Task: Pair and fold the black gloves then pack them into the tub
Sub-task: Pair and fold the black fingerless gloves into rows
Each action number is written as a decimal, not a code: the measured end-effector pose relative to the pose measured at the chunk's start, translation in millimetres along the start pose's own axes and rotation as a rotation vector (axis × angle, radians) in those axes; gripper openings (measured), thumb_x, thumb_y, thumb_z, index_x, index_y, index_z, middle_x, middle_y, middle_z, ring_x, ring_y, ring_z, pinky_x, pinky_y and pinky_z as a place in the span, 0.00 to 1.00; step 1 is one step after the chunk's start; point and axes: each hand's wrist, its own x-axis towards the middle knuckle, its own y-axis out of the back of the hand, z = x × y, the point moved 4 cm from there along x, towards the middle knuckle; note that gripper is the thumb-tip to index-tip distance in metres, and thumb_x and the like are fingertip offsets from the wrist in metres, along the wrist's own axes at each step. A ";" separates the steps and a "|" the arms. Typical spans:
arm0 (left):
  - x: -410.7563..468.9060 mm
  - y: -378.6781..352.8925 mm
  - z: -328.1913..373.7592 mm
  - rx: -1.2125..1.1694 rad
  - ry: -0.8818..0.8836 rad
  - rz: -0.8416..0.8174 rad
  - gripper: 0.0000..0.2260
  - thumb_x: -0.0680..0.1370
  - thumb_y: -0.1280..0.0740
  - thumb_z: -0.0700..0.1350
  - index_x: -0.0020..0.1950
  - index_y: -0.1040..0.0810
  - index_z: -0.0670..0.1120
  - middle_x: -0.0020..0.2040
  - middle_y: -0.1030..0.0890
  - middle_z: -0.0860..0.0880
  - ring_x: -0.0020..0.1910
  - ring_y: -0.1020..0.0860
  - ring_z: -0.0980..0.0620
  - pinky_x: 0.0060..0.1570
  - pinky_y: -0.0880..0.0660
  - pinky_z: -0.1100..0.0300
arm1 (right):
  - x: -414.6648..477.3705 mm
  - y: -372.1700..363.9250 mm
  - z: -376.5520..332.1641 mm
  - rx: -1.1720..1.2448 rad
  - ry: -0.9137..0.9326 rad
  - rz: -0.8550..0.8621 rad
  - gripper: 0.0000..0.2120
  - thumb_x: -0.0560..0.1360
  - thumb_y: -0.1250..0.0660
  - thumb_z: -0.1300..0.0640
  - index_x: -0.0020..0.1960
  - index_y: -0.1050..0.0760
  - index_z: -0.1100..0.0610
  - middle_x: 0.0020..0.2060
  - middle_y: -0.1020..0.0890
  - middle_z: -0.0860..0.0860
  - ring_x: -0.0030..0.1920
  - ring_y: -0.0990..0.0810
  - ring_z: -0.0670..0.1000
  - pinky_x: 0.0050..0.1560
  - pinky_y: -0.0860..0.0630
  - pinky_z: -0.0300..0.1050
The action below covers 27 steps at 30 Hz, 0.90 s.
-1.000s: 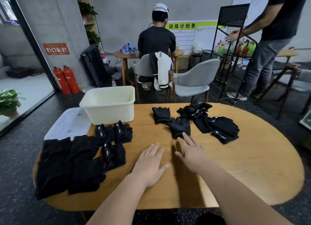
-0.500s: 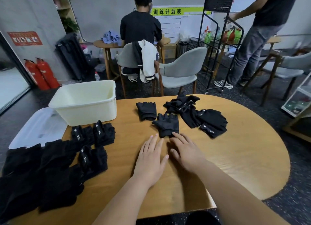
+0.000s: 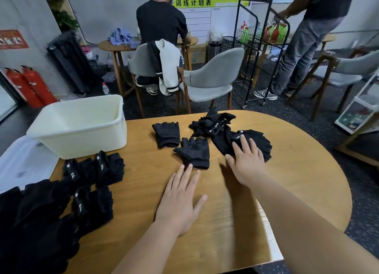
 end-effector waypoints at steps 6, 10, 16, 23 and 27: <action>0.6 1.2 0.8 -0.018 0.011 -0.007 0.33 0.86 0.55 0.68 0.86 0.63 0.58 0.82 0.75 0.53 0.81 0.75 0.52 0.84 0.59 0.48 | 15.1 -3.2 3.8 0.020 -0.037 0.023 0.32 0.86 0.53 0.39 0.83 0.39 0.56 0.85 0.45 0.51 0.84 0.53 0.57 0.83 0.51 0.59; 1.4 1.4 1.2 -0.005 0.012 -0.010 0.32 0.86 0.55 0.67 0.86 0.62 0.58 0.82 0.75 0.52 0.81 0.75 0.50 0.84 0.59 0.46 | -1.1 6.3 1.2 0.021 0.025 0.335 0.29 0.86 0.52 0.44 0.82 0.36 0.58 0.83 0.40 0.52 0.84 0.47 0.57 0.83 0.48 0.58; 6.8 0.1 5.6 0.089 -0.065 -0.055 0.32 0.86 0.57 0.66 0.86 0.64 0.56 0.82 0.75 0.47 0.80 0.76 0.48 0.84 0.61 0.45 | -55.4 -15.5 -7.9 -0.056 0.354 0.493 0.20 0.83 0.40 0.49 0.70 0.20 0.56 0.72 0.22 0.51 0.76 0.29 0.55 0.81 0.41 0.57; 5.7 -3.0 3.8 0.089 -0.071 -0.082 0.32 0.86 0.58 0.66 0.87 0.58 0.54 0.87 0.59 0.48 0.83 0.70 0.50 0.84 0.61 0.46 | -71.3 -25.3 -3.4 -0.021 0.210 0.453 0.18 0.79 0.33 0.50 0.67 0.23 0.53 0.56 0.17 0.50 0.63 0.21 0.54 0.76 0.34 0.55; 3.6 0.9 5.2 0.075 -0.056 -0.056 0.32 0.86 0.56 0.64 0.87 0.56 0.52 0.86 0.51 0.47 0.85 0.60 0.48 0.84 0.59 0.47 | -62.2 -28.5 -11.6 -0.039 0.108 0.414 0.18 0.80 0.31 0.43 0.64 0.19 0.51 0.55 0.20 0.50 0.60 0.23 0.56 0.73 0.32 0.57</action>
